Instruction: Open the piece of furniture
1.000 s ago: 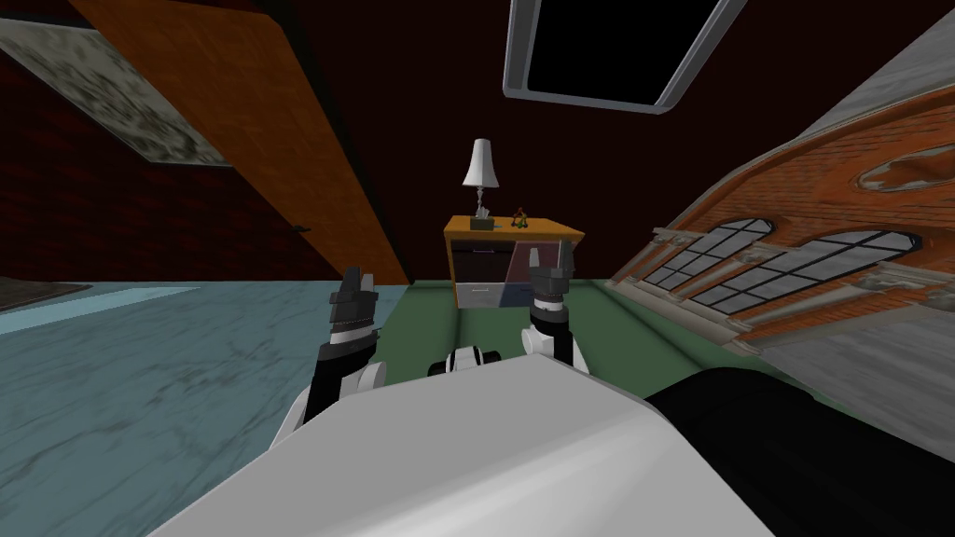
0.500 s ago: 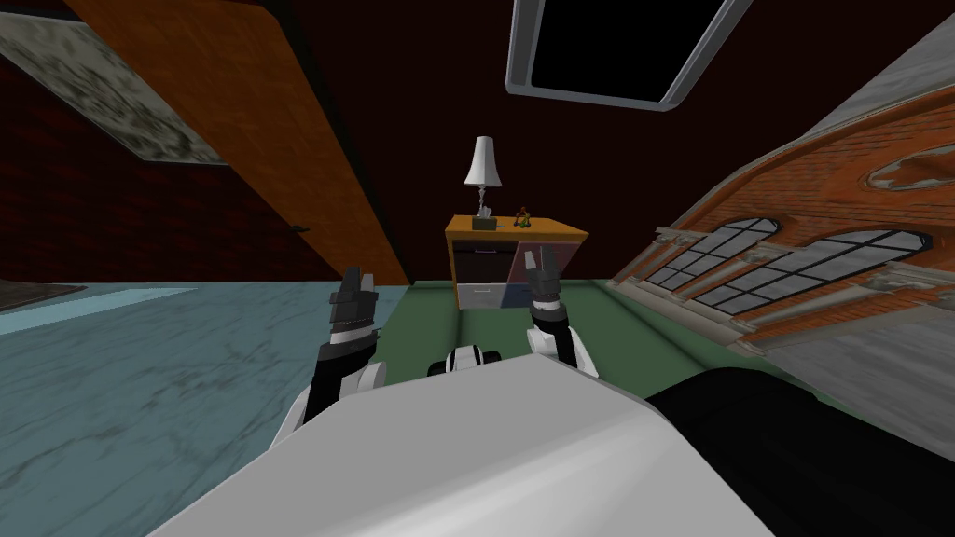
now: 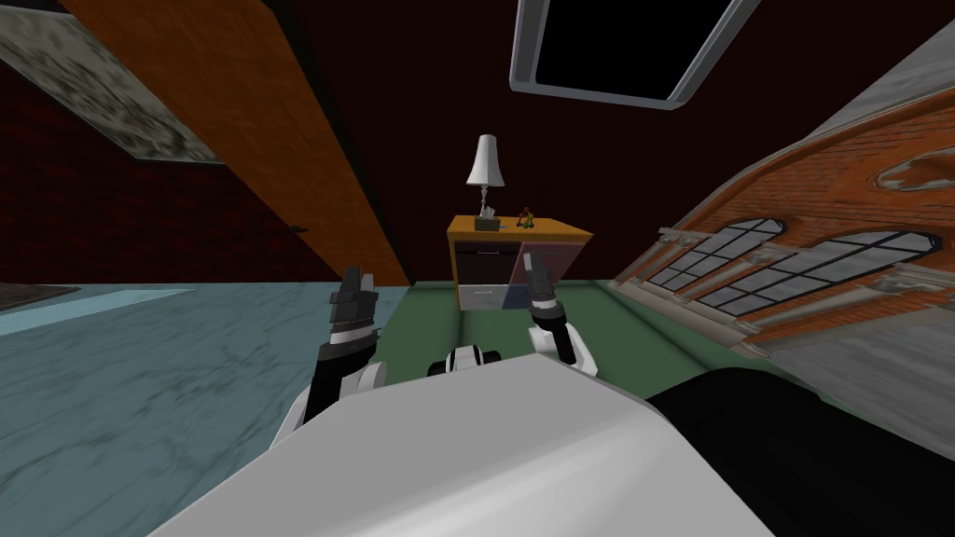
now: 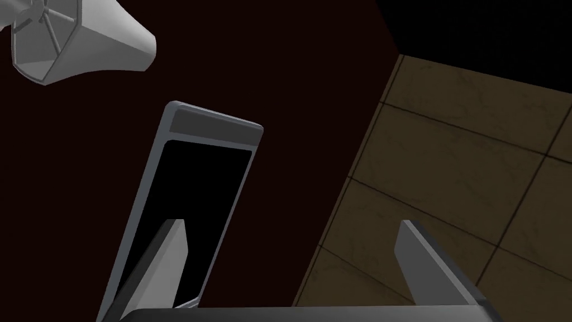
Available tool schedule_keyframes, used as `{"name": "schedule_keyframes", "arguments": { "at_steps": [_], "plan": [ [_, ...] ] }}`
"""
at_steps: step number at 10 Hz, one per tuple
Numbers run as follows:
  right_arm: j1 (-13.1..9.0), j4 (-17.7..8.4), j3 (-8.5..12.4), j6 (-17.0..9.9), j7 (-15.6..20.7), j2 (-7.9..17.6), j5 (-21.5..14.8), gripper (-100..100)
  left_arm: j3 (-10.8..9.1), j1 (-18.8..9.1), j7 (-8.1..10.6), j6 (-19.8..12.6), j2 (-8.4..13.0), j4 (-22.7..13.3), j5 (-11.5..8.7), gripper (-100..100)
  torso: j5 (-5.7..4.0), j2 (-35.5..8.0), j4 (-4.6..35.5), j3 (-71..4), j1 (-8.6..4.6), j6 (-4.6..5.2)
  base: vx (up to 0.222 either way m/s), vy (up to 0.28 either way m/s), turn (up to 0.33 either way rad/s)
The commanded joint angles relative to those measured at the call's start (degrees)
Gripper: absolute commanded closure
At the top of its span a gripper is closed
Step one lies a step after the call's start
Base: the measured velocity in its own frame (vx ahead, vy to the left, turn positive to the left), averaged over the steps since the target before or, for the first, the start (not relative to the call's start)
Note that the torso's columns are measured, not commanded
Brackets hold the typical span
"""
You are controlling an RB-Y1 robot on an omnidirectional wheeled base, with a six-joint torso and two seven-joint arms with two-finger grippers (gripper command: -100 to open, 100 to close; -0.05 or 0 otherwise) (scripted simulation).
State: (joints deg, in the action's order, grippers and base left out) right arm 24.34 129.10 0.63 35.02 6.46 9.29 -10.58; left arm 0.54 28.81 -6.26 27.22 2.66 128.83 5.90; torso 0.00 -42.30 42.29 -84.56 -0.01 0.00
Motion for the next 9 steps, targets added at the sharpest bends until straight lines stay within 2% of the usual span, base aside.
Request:
{"name": "schedule_keyframes", "arguments": {
  "at_steps": [1,2,5,6,9],
  "plan": [
    [-0.98,-1.73,1.18,-0.28,4.0,0.87,-1.31,-100,0.0,0.0,0.0,0.0,0.0,0.0,0.0,0,0.0,-0.03,0.01,0.01,-0.02,0.0,0.042,0.025,-0.006],
    [-0.98,-1.73,1.18,-0.28,4.42,0.87,-1.31,-100,0.0,0.0,0.0,0.0,0.0,0.0,0.0,0,0.0,0.02,0.0,-0.01,-0.01,0.0,0.04,0.024,-0.002],
    [-2.3,-4.29,2.68,-0.54,9.49,1.46,-3.33,-100,0.0,0.0,0.0,0.0,0.0,0.0,0.0,0,0.01,0.02,-0.01,-0.02,0.03,0.0,0.046,0.034,-0.004],
    [-2.3,-4.29,2.68,-0.54,10.31,1.46,-3.33,-100,0.0,0.0,0.0,0.0,0.0,0.0,0.0,0,0.0,0.04,-0.01,-0.02,0.01,0.0,0.04,0.039,-0.002],
    [-3.72,-7.07,4.29,-0.82,15.34,1.83,-5.5,-100,0.0,0.0,0.0,0.0,0.0,0.0,0.0,0,0.01,0.0,0.0,-0.01,0.01,0.0,0.048,0.044,-0.005]
  ]
}}
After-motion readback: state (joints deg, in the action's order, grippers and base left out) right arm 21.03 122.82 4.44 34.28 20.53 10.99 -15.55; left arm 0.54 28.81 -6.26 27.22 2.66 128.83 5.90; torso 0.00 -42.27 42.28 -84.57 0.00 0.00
